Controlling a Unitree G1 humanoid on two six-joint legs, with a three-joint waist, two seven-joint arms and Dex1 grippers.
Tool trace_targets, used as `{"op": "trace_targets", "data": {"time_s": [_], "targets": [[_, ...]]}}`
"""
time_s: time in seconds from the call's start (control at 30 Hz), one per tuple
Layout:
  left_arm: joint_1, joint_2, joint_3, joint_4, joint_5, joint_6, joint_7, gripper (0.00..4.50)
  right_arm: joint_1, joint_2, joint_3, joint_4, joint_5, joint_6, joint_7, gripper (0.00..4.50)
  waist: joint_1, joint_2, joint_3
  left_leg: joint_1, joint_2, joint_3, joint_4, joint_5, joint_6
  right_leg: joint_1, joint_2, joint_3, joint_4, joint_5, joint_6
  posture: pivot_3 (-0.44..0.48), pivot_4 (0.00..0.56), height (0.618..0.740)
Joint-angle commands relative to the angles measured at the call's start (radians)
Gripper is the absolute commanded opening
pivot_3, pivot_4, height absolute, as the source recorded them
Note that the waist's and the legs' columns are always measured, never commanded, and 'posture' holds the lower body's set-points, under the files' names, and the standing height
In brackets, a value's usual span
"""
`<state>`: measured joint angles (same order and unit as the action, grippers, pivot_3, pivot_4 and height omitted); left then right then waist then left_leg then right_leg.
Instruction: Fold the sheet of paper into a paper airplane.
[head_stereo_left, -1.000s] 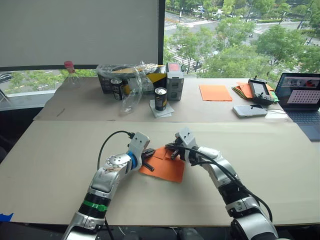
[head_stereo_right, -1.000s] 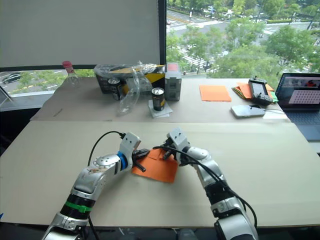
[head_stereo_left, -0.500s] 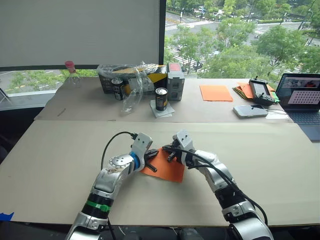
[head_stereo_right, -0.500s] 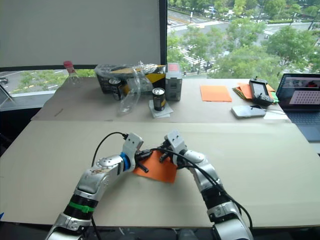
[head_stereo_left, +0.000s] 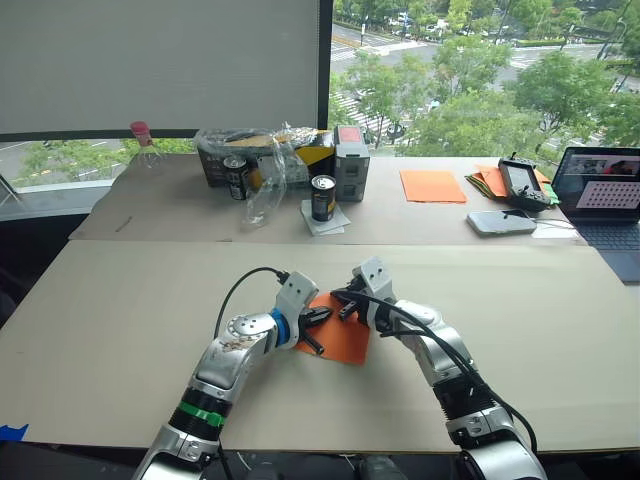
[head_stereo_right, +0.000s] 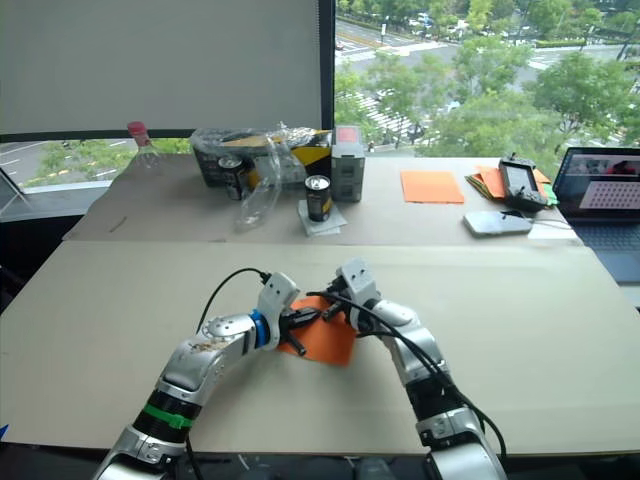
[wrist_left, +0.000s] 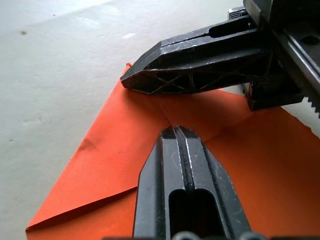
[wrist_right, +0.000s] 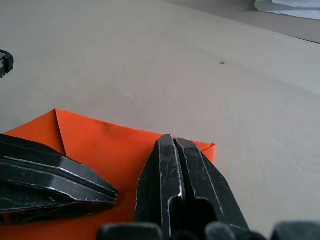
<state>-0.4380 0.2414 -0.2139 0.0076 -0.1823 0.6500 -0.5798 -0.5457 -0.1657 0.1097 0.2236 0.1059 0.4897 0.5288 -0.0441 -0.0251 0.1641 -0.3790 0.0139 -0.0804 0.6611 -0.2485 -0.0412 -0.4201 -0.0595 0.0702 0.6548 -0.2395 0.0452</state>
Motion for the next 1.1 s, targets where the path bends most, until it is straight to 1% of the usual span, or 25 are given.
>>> {"op": "trace_targets", "data": {"time_s": [0.03,0.07,0.13,0.27,0.43,0.57,0.67,0.73,0.8,0.83,0.87,0.93,1.03,1.1], "targets": [[-0.008,0.001,-0.006,0.024,0.01,-0.008,0.001,0.03,-0.022,0.009,-0.073,-0.092,0.061,0.037,-0.036,0.0,0.0,0.0,0.0,0.0,0.0,0.0,0.0,0.0,0.0,0.0,0.0,0.0,0.0,0.0,0.0,0.0,0.15,0.73],[-0.01,-0.001,-0.007,0.028,0.011,-0.011,0.001,0.03,-0.025,0.005,-0.086,-0.105,0.068,0.045,-0.046,0.0,0.0,0.0,0.0,0.0,0.0,0.0,0.0,0.0,0.0,0.0,0.0,0.0,0.0,0.0,0.0,0.0,0.15,0.73],[-0.013,-0.003,-0.014,0.038,0.014,-0.018,0.0,0.03,-0.028,-0.023,-0.073,-0.108,0.042,0.035,-0.049,0.0,0.0,0.0,0.0,0.0,0.0,0.0,0.0,0.0,0.0,0.0,0.0,0.0,0.0,0.0,0.0,0.0,0.15,0.73],[-0.014,-0.006,-0.02,0.046,0.016,-0.025,0.0,0.03,-0.027,-0.083,0.017,-0.085,-0.054,-0.006,-0.043,0.0,0.0,0.0,0.0,0.0,0.0,0.0,0.0,0.0,0.0,0.0,0.0,0.0,0.0,0.0,0.0,0.0,0.15,0.73],[-0.026,-0.014,-0.023,0.055,0.019,-0.03,0.0,0.03,0.012,-0.097,0.093,-0.121,-0.076,0.06,-0.014,0.0,-0.001,0.0,0.0,0.0,0.0,0.0,0.0,0.0,0.0,0.0,0.0,0.0,0.0,0.0,0.0,0.0,0.15,0.73],[-0.031,-0.018,-0.025,0.065,0.025,-0.036,-0.004,0.03,0.049,-0.105,0.088,-0.162,-0.065,0.083,-0.008,0.0,0.0,0.0,0.0,-0.001,0.0,0.0,0.0,0.0,0.0,0.0,0.0,0.0,-0.001,0.0,0.0,0.0,0.15,0.73],[-0.036,-0.019,-0.028,0.074,0.029,-0.04,-0.009,0.03,0.075,-0.136,0.039,-0.247,-0.034,0.118,0.007,0.0,0.002,0.0,0.0,-0.001,0.0,0.0,0.0,0.0,0.0,0.0,0.0,0.0,-0.001,0.0,0.0,0.0,0.15,0.73],[-0.038,-0.019,-0.03,0.076,0.03,-0.042,-0.013,0.03,0.098,-0.193,0.014,-0.317,-0.011,0.156,0.043,0.0,0.004,0.0,0.0,-0.001,0.0,0.0,0.0,0.0,0.0,0.0,0.0,0.0,-0.002,0.0,0.0,0.0,0.15,0.73],[-0.038,-0.019,-0.031,0.077,0.031,-0.043,-0.016,0.03,0.109,-0.226,0.006,-0.354,0.003,0.182,0.061,0.0,0.004,0.0,0.0,-0.002,-0.001,0.0,0.0,0.0,0.0,0.0,0.0,0.0,-0.003,0.0,0.0,0.0,0.15,0.73],[-0.038,-0.019,-0.031,0.08,0.032,-0.045,-0.018,0.03,0.121,-0.268,-0.004,-0.398,0.019,0.215,0.089,0.0,0.004,0.0,0.0,-0.002,-0.001,0.0,0.0,0.0,0.0,0.0,0.0,0.0,-0.004,0.0,0.0,0.0,0.15,0.73],[-0.04,-0.017,-0.036,0.091,0.036,-0.054,-0.024,0.03,0.134,-0.341,0.025,-0.441,0.0,0.225,0.133,0.0,0.004,0.0,0.0,-0.002,0.0,0.0,0.0,0.0,0.0,0.0,0.0,0.0,-0.004,0.0,0.0,0.0,0.15,0.73],[-0.044,-0.017,-0.044,0.111,0.043,-0.07,-0.034,0.03,0.156,-0.438,0.075,-0.514,-0.007,0.255,0.201,0.0,0.006,0.0,0.0,-0.003,-0.001,0.0,0.0,0.0,0.0,0.001,0.0,-0.001,-0.005,0.0,0.0,0.0,0.15,0.73],[-0.056,-0.023,-0.048,0.134,0.046,-0.088,-0.039,0.03,0.177,-0.511,0.155,-0.572,-0.008,0.265,0.263,0.0,0.003,0.0,0.0,-0.002,-0.001,-0.001,0.0,0.0,0.0,0.003,0.0,-0.001,-0.007,0.0,0.001,0.0,0.15,0.73],[-0.065,-0.027,-0.046,0.147,0.048,-0.095,-0.039,0.03,0.189,-0.526,0.187,-0.591,-0.006,0.269,0.282,0.0,0.001,0.0,0.0,-0.001,0.0,0.0,0.0,0.0,0.0,0.003,0.0,-0.001,-0.007,0.0,0.001,0.0,0.15,0.73]]}}
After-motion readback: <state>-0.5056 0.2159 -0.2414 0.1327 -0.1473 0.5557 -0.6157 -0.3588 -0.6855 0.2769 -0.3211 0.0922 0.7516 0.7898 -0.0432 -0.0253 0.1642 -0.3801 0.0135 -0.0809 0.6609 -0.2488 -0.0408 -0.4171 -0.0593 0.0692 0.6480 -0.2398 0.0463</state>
